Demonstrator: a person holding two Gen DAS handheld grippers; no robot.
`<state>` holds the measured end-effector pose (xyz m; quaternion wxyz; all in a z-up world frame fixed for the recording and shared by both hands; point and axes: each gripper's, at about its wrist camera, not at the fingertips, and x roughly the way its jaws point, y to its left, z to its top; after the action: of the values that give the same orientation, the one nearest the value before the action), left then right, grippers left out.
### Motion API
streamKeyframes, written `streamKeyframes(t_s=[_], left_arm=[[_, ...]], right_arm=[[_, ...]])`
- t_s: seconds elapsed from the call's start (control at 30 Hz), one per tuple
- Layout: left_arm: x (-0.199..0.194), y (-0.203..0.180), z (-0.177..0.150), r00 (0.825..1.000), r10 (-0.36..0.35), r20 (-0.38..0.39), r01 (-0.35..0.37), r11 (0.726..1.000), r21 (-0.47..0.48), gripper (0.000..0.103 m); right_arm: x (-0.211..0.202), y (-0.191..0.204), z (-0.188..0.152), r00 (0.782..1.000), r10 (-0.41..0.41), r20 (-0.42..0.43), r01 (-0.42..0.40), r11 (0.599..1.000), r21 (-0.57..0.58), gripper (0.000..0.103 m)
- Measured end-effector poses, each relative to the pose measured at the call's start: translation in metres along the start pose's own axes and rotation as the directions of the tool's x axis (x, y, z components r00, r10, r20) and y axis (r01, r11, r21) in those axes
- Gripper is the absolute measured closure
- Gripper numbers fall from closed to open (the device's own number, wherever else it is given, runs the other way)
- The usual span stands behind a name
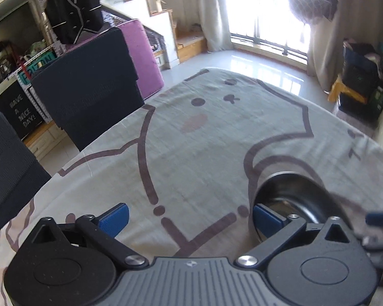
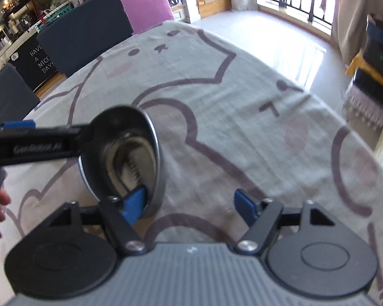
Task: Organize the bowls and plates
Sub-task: 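Move both tools toward the small round steel bowl, then close both tools on the round steel bowl rim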
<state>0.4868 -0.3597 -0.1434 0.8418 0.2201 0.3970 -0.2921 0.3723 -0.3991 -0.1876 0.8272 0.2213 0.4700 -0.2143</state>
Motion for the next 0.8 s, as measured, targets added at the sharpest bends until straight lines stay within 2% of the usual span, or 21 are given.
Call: streamKeyframes(t_s=[0.07, 0.1, 0.17, 0.23, 0.33, 0.37, 0.4, 0.53, 0.67, 0.8], left_arm=[[-0.004, 0.001, -0.005, 0.999, -0.036, 0.001, 0.036, 0.999, -0.014, 0.020], [-0.006, 0.002, -0.007, 0.998, -0.063, 0.006, 0.063, 0.998, -0.025, 0.032], [-0.010, 0.003, -0.010, 0.993, -0.119, 0.010, 0.119, 0.992, -0.051, 0.045], [-0.013, 0.003, -0.014, 0.989, -0.148, 0.015, 0.148, 0.986, -0.073, 0.056], [-0.016, 0.000, -0.018, 0.981, -0.194, 0.024, 0.196, 0.975, -0.106, 0.081], [-0.017, -0.001, -0.018, 0.977, -0.214, 0.024, 0.215, 0.969, -0.123, 0.093], [-0.017, -0.002, -0.019, 0.974, -0.226, 0.023, 0.227, 0.965, -0.131, 0.097], [-0.022, -0.010, -0.022, 0.973, -0.229, 0.024, 0.230, 0.965, -0.128, 0.097], [-0.038, -0.009, -0.026, 0.970, -0.237, 0.046, 0.241, 0.958, -0.155, 0.096], [-0.062, -0.008, -0.030, 0.974, -0.215, 0.068, 0.223, 0.960, -0.166, 0.096]], right_arm=[[0.000, 0.001, 0.002, 1.000, 0.019, 0.003, -0.019, 1.000, -0.008, 0.041], [0.000, 0.001, 0.002, 0.999, 0.036, 0.006, -0.036, 0.999, -0.010, 0.044], [-0.001, 0.002, 0.003, 0.998, 0.068, 0.015, -0.068, 0.998, -0.012, 0.062], [-0.003, 0.003, 0.004, 0.997, 0.078, 0.020, -0.077, 0.997, -0.030, 0.069], [-0.006, 0.005, 0.005, 0.994, 0.107, 0.020, -0.106, 0.994, -0.035, 0.083], [-0.007, 0.006, 0.005, 0.993, 0.121, 0.014, -0.121, 0.992, -0.030, 0.089], [-0.008, 0.007, 0.005, 0.991, 0.132, 0.009, -0.132, 0.991, -0.033, 0.092], [-0.013, 0.013, 0.002, 0.995, 0.101, 0.014, -0.100, 0.992, -0.078, 0.094], [-0.021, 0.004, 0.003, 0.993, 0.118, 0.013, -0.118, 0.992, -0.046, 0.097], [-0.036, 0.003, 0.002, 0.991, 0.130, 0.030, -0.129, 0.990, -0.054, 0.099]])
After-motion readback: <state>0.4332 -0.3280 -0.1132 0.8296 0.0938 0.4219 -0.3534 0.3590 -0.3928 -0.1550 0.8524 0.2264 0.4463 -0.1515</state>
